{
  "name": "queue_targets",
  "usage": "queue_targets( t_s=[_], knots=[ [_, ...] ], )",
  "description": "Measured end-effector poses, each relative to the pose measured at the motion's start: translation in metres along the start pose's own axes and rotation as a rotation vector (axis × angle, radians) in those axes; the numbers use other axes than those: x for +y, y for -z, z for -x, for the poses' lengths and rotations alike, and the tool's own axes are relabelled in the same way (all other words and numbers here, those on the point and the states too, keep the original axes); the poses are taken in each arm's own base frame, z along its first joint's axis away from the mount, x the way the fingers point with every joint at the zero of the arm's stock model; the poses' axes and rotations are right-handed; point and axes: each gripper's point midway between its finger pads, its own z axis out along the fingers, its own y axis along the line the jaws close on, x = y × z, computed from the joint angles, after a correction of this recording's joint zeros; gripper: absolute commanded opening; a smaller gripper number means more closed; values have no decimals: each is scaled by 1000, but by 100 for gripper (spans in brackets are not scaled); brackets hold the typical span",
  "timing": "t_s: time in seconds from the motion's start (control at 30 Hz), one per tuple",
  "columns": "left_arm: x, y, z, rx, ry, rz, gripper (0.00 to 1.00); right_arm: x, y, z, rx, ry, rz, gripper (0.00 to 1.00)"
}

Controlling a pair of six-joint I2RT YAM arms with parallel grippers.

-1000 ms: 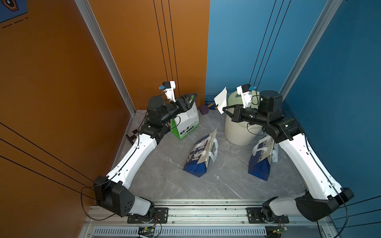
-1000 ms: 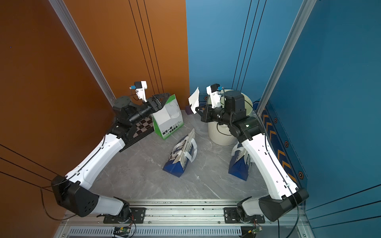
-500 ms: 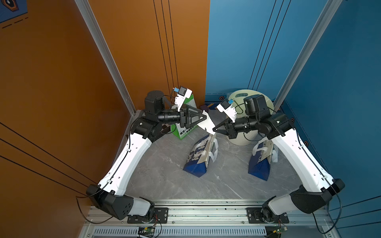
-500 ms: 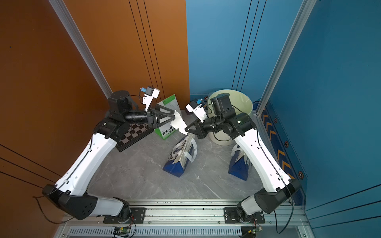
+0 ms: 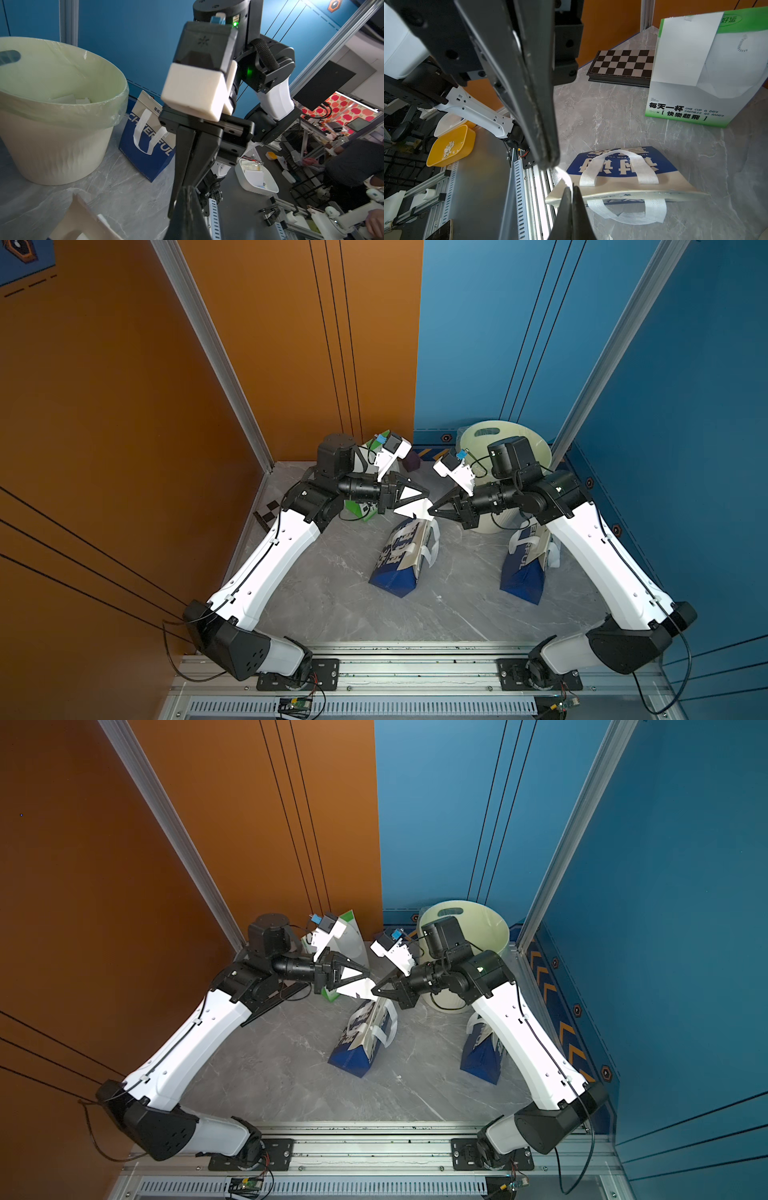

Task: Shred takeout receipts and throw away
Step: Shred the takeout receipt.

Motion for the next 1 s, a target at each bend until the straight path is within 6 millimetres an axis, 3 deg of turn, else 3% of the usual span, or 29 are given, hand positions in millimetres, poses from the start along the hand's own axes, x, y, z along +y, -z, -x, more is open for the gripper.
queue_targets(
  t_s=[0.03, 0.1, 0.17, 0.37, 0.5, 0.63, 0.73, 0.9, 1.0],
  knots=[
    [1, -1, -2, 1, -7, 6, 0, -1, 0, -2, 5, -3, -4, 2],
    [5, -1, -6, 1, -10, 33, 0, -4, -1, -6, 14, -13, -21, 34],
    [9, -1, -9, 0, -19, 70, 0, -7, 1, -7, 14, -15, -41, 55],
    [15, 0, -4, -71, -26, 128, 0, -8, 16, -9, -53, -59, -78, 81],
    [14, 2, 1, -140, -10, 108, 0, -6, 23, -6, -151, -91, -53, 88],
    [9, 2, 10, -177, -11, 83, 0, -4, 17, 5, -213, -95, -4, 82],
    [5, 2, 16, -194, -18, 66, 0, -1, 11, 16, -242, -85, 35, 56],
    [5, 1, 17, -200, -13, 56, 0, 4, 9, 27, -279, -89, 76, 43],
    [7, -1, 16, -196, -6, 51, 0, 4, 9, 31, -300, -83, 83, 29]
  ],
)
